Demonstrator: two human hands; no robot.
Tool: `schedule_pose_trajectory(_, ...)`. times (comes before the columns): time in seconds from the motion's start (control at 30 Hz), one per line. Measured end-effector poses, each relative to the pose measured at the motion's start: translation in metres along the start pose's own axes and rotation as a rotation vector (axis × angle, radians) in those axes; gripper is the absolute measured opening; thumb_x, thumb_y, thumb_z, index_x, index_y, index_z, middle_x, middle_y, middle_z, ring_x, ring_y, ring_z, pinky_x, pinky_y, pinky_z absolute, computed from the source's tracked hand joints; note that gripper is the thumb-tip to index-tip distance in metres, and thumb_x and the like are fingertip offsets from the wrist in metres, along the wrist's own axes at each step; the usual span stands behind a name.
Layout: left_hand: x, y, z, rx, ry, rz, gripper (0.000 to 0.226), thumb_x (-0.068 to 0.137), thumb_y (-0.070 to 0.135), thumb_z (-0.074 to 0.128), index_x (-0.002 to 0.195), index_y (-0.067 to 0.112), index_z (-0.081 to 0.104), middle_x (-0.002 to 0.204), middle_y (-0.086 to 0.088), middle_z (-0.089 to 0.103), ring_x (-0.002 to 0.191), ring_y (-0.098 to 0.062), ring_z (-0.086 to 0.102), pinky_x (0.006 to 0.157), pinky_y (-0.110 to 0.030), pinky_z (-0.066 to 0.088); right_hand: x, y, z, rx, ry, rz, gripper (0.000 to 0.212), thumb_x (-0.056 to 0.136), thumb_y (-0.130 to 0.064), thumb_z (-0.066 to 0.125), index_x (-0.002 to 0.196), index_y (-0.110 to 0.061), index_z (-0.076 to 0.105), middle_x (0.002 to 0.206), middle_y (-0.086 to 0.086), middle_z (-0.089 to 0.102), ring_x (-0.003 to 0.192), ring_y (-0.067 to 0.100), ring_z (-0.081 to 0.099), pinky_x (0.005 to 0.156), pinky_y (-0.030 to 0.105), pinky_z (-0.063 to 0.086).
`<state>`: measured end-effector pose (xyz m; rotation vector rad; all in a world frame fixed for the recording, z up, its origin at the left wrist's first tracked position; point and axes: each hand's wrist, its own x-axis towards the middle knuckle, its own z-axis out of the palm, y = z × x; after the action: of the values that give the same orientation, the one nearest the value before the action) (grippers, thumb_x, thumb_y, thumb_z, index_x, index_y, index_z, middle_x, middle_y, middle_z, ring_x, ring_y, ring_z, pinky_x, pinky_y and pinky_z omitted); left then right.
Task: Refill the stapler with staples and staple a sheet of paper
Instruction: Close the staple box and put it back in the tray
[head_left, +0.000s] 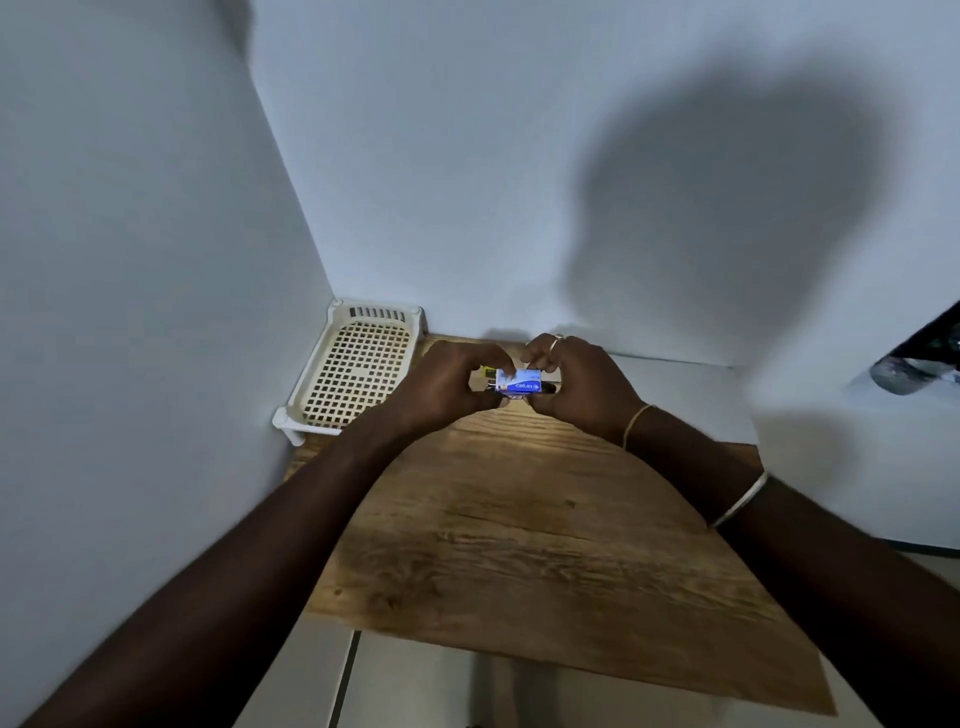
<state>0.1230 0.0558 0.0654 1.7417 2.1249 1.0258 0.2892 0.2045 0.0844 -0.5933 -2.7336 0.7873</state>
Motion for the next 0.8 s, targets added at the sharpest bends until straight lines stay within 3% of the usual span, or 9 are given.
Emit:
schedule_pose_trajectory(0.13,-0.001,-0.031,-0.024,-0.016,0.021,-0.083,0.032,0.072,0.022,0.089,0.100,0.026,0.074,0.089,0.026,0.069,0.090,0.017,0.060,0.077,-0.003,0.040,0.035,-0.018,0.023,0.079,-0.006,0.018,0.038,0.066,-0.022,0.082,0.101,-0.027,0.067,0.097,-0.005,0.072,0.093,0.017,0.064,0.086,0.042,0.053)
schedule_pose_trajectory(0.37,0.002,-0.106,-0.066,0.033,0.003,-0.238,0.035,0.068,0.017,0.091,0.098,0.026,0.075,0.094,0.011,0.076,0.089,-0.005,0.068,0.076,-0.022,0.050,0.120,-0.047,0.087,0.066,-0.101,0.033,0.039,0.064,-0.024,0.084,0.101,-0.028,0.071,0.098,0.000,0.073,0.093,0.019,0.065,0.083,0.036,0.054)
schedule_pose_trajectory(0.6,0.013,-0.194,-0.092,0.032,0.041,-0.337,0.032,0.064,0.010,0.092,0.086,0.025,0.075,0.084,0.006,0.076,0.083,-0.006,0.070,0.069,-0.014,0.049,0.205,-0.062,0.153,0.014,-0.151,0.017,0.043,0.066,-0.028,0.084,0.106,-0.024,0.070,0.105,0.003,0.074,0.099,0.024,0.068,0.089,0.040,0.054)
schedule_pose_trajectory(0.8,0.013,-0.250,-0.086,0.013,0.065,-0.387,0.032,0.063,0.011,0.094,0.087,0.021,0.076,0.085,0.005,0.078,0.083,-0.009,0.073,0.075,-0.027,0.054,0.239,-0.057,0.199,-0.067,-0.172,0.011,0.040,0.070,-0.033,0.082,0.107,-0.026,0.069,0.109,0.001,0.072,0.105,0.024,0.065,0.094,0.039,0.050)
